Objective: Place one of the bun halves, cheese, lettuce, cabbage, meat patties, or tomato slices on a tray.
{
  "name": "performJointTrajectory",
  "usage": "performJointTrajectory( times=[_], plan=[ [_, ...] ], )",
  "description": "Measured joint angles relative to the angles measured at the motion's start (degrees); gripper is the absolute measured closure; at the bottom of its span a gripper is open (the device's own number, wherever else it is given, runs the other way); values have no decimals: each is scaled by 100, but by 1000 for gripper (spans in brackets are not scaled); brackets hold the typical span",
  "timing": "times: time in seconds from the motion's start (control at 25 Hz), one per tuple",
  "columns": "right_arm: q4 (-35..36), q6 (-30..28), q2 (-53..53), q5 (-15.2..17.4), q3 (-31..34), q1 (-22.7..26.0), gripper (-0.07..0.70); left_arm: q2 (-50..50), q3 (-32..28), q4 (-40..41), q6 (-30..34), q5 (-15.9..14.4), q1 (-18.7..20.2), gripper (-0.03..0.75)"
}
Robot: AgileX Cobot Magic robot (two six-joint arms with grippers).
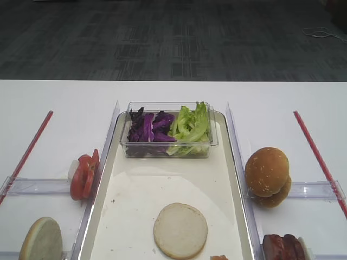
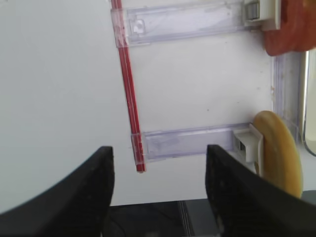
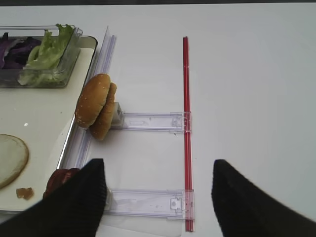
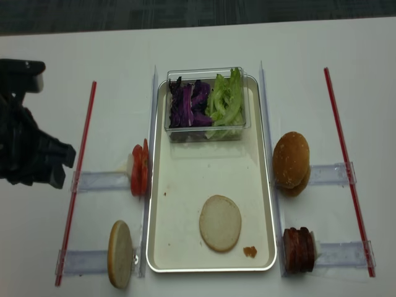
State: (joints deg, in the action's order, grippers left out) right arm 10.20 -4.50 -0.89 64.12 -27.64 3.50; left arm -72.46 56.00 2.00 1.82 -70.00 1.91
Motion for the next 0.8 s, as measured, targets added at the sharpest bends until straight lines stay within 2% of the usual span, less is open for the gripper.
performJointTrajectory(
  times=[0.44,0.8],
  plan=[
    [0,0,0,0,0,0,163,1496,-231,-52,0,-59,0,295],
    [0,0,0,0,0,0,163,3027,-1106,-200,-54,-160,0,295]
  ],
)
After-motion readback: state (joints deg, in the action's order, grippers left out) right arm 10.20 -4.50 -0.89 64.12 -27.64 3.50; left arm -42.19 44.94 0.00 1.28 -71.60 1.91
